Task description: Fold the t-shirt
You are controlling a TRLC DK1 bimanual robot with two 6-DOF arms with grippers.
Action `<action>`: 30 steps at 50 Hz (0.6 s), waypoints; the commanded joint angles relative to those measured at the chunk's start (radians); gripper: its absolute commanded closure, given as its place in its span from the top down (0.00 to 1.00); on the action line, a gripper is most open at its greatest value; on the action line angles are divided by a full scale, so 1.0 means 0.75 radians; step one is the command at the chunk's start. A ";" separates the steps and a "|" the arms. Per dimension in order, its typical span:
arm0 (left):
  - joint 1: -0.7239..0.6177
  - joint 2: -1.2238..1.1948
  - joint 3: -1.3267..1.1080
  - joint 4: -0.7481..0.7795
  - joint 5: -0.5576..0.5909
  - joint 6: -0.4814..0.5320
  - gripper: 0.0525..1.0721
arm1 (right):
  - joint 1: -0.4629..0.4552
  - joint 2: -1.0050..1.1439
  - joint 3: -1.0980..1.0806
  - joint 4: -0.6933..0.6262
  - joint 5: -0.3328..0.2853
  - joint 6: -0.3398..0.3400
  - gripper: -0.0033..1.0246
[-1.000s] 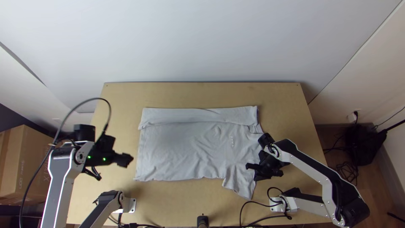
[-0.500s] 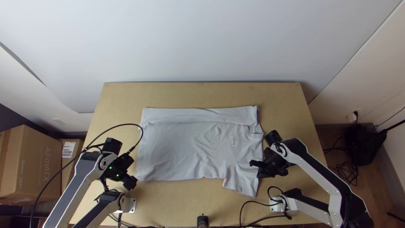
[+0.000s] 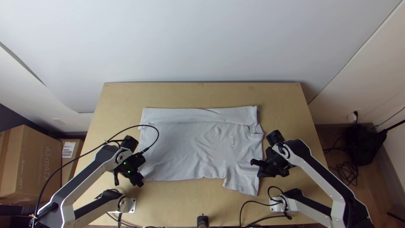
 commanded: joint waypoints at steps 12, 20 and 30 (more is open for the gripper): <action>0.121 0.001 0.044 -0.002 0.000 0.106 0.03 | -0.274 -0.083 0.083 -0.053 0.009 -0.069 0.03; 0.266 -0.032 0.056 0.002 0.004 0.175 0.03 | -0.586 -0.013 0.150 -0.141 0.011 -0.300 0.03; 0.260 -0.093 0.125 -0.027 0.022 0.118 0.03 | -0.638 -0.019 0.189 -0.210 0.009 -0.374 0.03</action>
